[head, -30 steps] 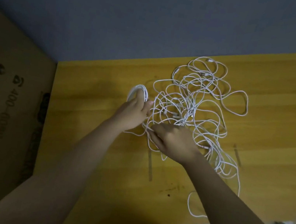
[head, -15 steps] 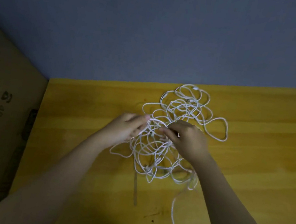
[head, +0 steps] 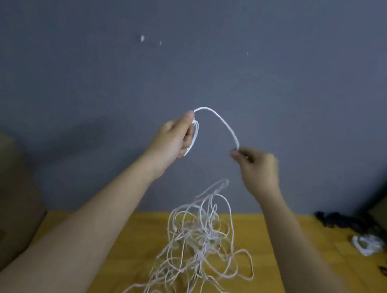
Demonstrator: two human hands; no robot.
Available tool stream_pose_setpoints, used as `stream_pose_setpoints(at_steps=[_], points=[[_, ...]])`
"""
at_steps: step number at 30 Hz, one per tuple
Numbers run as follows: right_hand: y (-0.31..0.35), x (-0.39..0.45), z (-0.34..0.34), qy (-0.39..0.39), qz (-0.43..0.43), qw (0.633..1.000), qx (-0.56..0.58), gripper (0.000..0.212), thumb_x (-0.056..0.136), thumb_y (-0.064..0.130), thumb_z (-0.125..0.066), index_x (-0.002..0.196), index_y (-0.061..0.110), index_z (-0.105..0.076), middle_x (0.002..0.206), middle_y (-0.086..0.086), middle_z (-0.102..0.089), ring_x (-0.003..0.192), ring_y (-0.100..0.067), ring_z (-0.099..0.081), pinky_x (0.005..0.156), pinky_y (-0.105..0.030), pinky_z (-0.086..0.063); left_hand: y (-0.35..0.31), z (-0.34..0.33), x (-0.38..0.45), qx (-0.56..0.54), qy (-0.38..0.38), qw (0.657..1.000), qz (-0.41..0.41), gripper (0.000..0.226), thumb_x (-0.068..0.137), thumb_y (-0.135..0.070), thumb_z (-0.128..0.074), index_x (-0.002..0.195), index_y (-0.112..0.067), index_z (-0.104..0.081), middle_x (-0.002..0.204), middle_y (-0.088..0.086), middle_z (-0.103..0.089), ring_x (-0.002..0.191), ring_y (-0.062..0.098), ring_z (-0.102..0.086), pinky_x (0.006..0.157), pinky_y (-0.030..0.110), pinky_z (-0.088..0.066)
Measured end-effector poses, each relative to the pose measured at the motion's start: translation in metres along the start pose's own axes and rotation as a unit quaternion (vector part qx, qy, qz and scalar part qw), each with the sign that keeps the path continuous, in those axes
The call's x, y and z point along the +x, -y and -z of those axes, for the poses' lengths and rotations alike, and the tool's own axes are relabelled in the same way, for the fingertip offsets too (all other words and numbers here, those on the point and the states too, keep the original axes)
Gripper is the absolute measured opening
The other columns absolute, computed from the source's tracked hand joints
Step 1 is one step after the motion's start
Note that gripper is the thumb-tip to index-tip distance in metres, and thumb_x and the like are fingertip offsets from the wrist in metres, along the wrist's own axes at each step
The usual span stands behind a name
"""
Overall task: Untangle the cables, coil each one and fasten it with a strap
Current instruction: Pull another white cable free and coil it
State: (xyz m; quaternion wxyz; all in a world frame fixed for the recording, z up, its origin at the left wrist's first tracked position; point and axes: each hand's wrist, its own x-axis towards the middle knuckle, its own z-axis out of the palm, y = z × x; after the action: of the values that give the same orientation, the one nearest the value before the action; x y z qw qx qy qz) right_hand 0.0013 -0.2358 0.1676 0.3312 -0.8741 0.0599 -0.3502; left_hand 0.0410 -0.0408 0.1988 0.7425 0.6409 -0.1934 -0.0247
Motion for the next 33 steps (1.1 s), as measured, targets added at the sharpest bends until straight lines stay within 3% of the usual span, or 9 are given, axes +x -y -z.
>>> stream_pose_setpoints(at_steps=[2, 5, 6, 8, 11, 16, 24, 29, 33], points=[[0.01, 0.007, 0.006, -0.052, 0.018, 0.998, -0.001, 0.014, 0.086, 0.016, -0.068, 0.079, 0.005, -0.072, 0.067, -0.008, -0.062, 0.066, -0.02, -0.057, 0.058, -0.025, -0.032, -0.022, 0.003, 0.007, 0.025, 0.009, 0.999, -0.027, 0.04, 0.102, -0.034, -0.037, 0.065, -0.021, -0.035, 0.041, -0.013, -0.025, 0.035, 0.004, -0.018, 0.038, 0.017, -0.015], [0.015, 0.003, 0.001, 0.264, 0.006, 0.951, -0.162, 0.014, 0.087, 0.01, -0.064, 0.085, 0.0, -0.073, 0.085, -0.02, -0.07, 0.077, -0.024, -0.063, 0.068, -0.028, -0.042, -0.034, -0.001, 0.006, 0.157, 0.07, 0.985, -0.02, 0.043, 0.101, -0.036, -0.04, 0.062, -0.019, -0.04, 0.041, -0.01, -0.031, 0.039, 0.008, -0.024, 0.044, 0.02, -0.021], [0.022, 0.014, 0.006, 0.256, 0.001, 0.954, -0.154, 0.014, 0.087, 0.009, -0.063, 0.084, -0.001, -0.073, 0.084, -0.02, -0.071, 0.076, -0.024, -0.063, 0.068, -0.028, -0.044, -0.037, -0.003, 0.003, 0.184, 0.085, 0.979, -0.02, 0.043, 0.102, -0.036, -0.039, 0.062, -0.019, -0.04, 0.041, -0.01, -0.032, 0.04, 0.008, -0.025, 0.046, 0.022, -0.02], [0.047, 0.047, 0.021, 0.086, -0.022, 0.996, 0.003, 0.017, 0.087, 0.008, -0.063, 0.073, 0.001, -0.072, 0.073, -0.016, -0.07, 0.07, -0.019, -0.061, 0.063, -0.024, -0.047, -0.046, -0.004, 0.001, 0.173, 0.064, 0.982, -0.034, 0.044, 0.102, -0.036, -0.037, 0.061, -0.02, -0.037, 0.039, -0.009, -0.029, 0.039, 0.008, -0.022, 0.046, 0.024, -0.018], [0.076, 0.069, 0.04, -0.18, -0.012, 0.95, 0.254, 0.024, 0.089, 0.011, -0.063, 0.066, 0.018, -0.064, 0.066, -0.002, -0.064, 0.066, -0.012, -0.062, 0.062, -0.018, -0.049, -0.063, -0.002, 0.001, 0.166, 0.045, 0.983, -0.066, 0.043, 0.102, -0.038, -0.035, 0.063, -0.021, -0.036, 0.043, -0.011, -0.027, 0.041, 0.008, -0.021, 0.043, 0.022, -0.017], [0.041, 0.031, 0.018, 0.165, -0.113, 0.98, 0.008, 0.025, 0.089, -0.003, -0.057, 0.066, 0.004, -0.063, 0.071, -0.011, -0.063, 0.074, -0.021, -0.061, 0.073, -0.034, -0.053, -0.059, 0.0, -0.005, 0.209, 0.08, 0.973, -0.054, 0.043, 0.103, -0.036, -0.033, 0.064, -0.018, -0.036, 0.048, -0.008, -0.027, 0.044, 0.01, -0.021, 0.048, 0.026, -0.018], [0.087, 0.066, 0.055, -0.199, 0.0, 0.953, 0.229, 0.02, 0.091, 0.02, -0.061, 0.071, 0.024, -0.059, 0.068, 0.006, -0.064, 0.062, -0.004, -0.055, 0.06, -0.018, -0.043, -0.068, 0.013, -0.011, 0.08, 0.13, 0.988, -0.028, 0.041, 0.101, -0.041, -0.035, 0.068, -0.018, -0.037, 0.046, -0.009, -0.022, 0.04, 0.009, -0.016, 0.044, 0.023, -0.016], [0.054, 0.017, 0.005, 0.015, -0.113, 0.967, 0.227, 0.014, 0.095, 0.01, -0.056, 0.085, 0.005, -0.064, 0.06, -0.006, -0.054, 0.043, -0.006, -0.046, 0.047, -0.021, -0.04, -0.07, 0.017, -0.03, -0.066, 0.138, 0.988, 0.021, 0.044, 0.101, -0.043, -0.031, 0.066, -0.016, -0.038, 0.041, -0.009, -0.02, 0.034, 0.005, -0.014, 0.037, 0.018, -0.018], [0.032, -0.035, -0.027, 0.098, -0.044, 0.987, 0.116, 0.021, 0.094, 0.022, -0.059, 0.102, 0.008, -0.073, 0.082, -0.006, -0.071, 0.071, -0.016, -0.061, 0.065, -0.032, -0.046, -0.056, 0.017, -0.037, -0.12, 0.062, 0.99, 0.024, 0.046, 0.101, -0.045, -0.031, 0.066, -0.017, -0.042, 0.04, -0.01, -0.022, 0.033, 0.004, -0.014, 0.042, 0.02, -0.014]])
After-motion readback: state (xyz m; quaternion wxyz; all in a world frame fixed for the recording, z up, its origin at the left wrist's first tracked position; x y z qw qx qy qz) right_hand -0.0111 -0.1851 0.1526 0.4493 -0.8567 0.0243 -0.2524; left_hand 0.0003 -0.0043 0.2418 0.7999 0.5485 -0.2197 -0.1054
